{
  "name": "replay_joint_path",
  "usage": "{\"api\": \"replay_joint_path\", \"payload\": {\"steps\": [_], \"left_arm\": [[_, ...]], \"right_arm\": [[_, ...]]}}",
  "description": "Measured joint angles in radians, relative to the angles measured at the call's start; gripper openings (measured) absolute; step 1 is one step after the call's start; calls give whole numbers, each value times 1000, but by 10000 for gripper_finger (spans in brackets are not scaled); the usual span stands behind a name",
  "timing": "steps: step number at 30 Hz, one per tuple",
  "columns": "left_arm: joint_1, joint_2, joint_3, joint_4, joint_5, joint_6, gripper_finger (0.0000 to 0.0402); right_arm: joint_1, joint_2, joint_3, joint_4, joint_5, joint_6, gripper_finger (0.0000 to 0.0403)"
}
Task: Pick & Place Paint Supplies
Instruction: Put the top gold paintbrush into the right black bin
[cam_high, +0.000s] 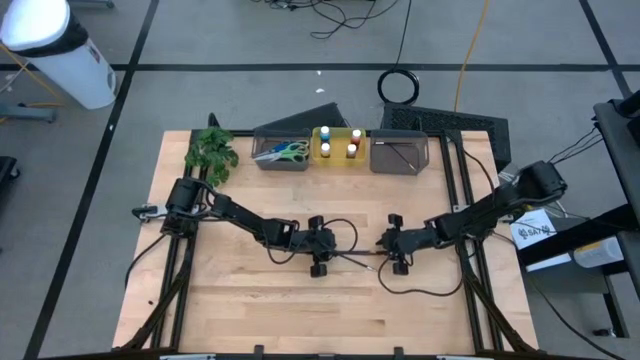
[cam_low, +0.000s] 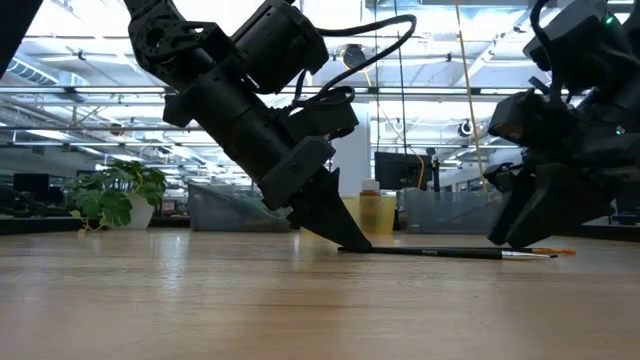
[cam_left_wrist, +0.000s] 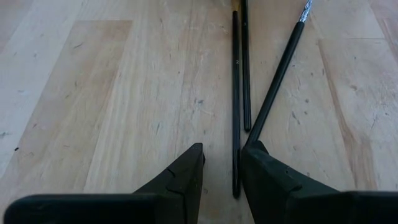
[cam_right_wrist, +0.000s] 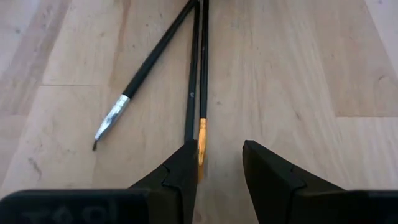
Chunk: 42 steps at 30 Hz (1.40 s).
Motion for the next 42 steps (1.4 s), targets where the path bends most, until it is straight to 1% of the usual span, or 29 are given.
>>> {"api": "replay_joint_path", "payload": {"steps": [11, 15, 21, 23, 29, 42], "left_arm": [[0, 0, 0, 0, 1, -3, 118], [0, 0, 0, 0, 3, -3, 118], [0, 0, 0, -1, 3, -3, 118], [0, 0, 0, -1, 3, -2, 118], [0, 0, 0, -1, 3, -3, 118], [0, 0, 0, -1, 4, -4, 118]], "right_arm": [[-1, 89, 3, 40, 13, 4, 114], [-1, 60, 1, 56, -1, -10, 114], [-1, -28, -1, 10, 1, -28, 114], [-1, -30, -1, -16, 24, -26, 114], [-1, -8, -2, -32, 25, -8, 114], [-1, 4, -4, 12, 25, -4, 114]]}}
